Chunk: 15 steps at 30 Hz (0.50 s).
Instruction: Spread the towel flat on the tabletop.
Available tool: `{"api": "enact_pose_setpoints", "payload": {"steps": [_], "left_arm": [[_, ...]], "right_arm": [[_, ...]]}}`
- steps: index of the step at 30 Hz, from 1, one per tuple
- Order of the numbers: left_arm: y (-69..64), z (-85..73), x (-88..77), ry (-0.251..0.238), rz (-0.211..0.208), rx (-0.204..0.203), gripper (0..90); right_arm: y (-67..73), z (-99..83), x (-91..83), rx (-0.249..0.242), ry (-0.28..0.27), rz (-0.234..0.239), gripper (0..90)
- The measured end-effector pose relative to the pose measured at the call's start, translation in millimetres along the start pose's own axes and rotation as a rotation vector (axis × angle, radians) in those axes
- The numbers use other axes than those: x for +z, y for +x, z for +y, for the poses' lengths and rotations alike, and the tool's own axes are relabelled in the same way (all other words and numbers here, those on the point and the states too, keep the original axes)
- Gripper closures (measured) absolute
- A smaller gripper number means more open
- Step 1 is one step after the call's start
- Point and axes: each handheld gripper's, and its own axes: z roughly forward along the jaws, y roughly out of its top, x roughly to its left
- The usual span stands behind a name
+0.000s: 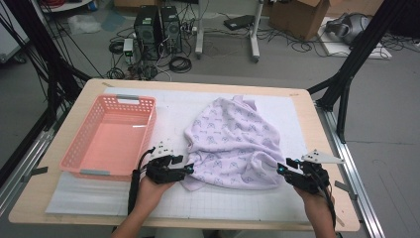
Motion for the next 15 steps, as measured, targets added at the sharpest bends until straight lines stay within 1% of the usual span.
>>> {"api": "enact_pose_setpoints", "payload": {"steps": [2,3,5,7,8,9,10,11,12,13,14,15], "left_arm": [[-0.8,1.4,6.0,0.011,-0.017,-0.008,42.0],[-1.3,3.1,9.6,0.024,-0.023,0.0,41.4],[-2.2,7.1,16.4,0.046,-0.03,0.008,41.2],[-3.9,9.5,24.6,0.069,-0.032,0.007,42.3],[-5.5,10.2,28.9,0.092,-0.033,0.018,45.6],[-7.2,10.2,32.4,0.105,-0.029,0.042,52.5],[-8.6,9.9,34.8,0.104,-0.019,0.067,62.2],[-8.8,10.1,36.2,0.098,-0.007,0.08,70.7],[-8.0,10.7,37.0,0.084,0.001,0.074,74.7],[-6.7,11.5,36.9,0.064,0.008,0.064,78.0],[-5.1,12.1,36.4,0.039,0.019,0.048,79.9],[-2.5,12.7,35.6,0.019,0.024,0.03,80.4]], "right_arm": [[2.3,1.8,7.6,0.013,-0.004,0.074,53.7],[4.4,2.3,14.5,0.016,0.003,0.104,53.1],[9.5,3.9,31.4,0.01,0.034,0.123,52.0],[14.3,6.0,51.1,0.016,0.069,0.178,52.4],[17.6,7.1,61.0,0.008,0.099,0.191,54.8],[19.8,8.1,70.6,-0.017,0.134,0.185,60.3],[21.8,9.0,78.7,-0.032,0.173,0.175,67.2],[22.1,9.6,85.2,-0.045,0.194,0.173,76.5],[22.1,10.3,89.1,-0.051,0.2,0.174,84.2],[21.7,11.2,90.6,-0.061,0.199,0.167,86.0],[20.4,12.3,91.3,-0.064,0.18,0.162,87.1],[18.8,13.5,90.1,-0.08,0.149,0.131,87.8]]}}
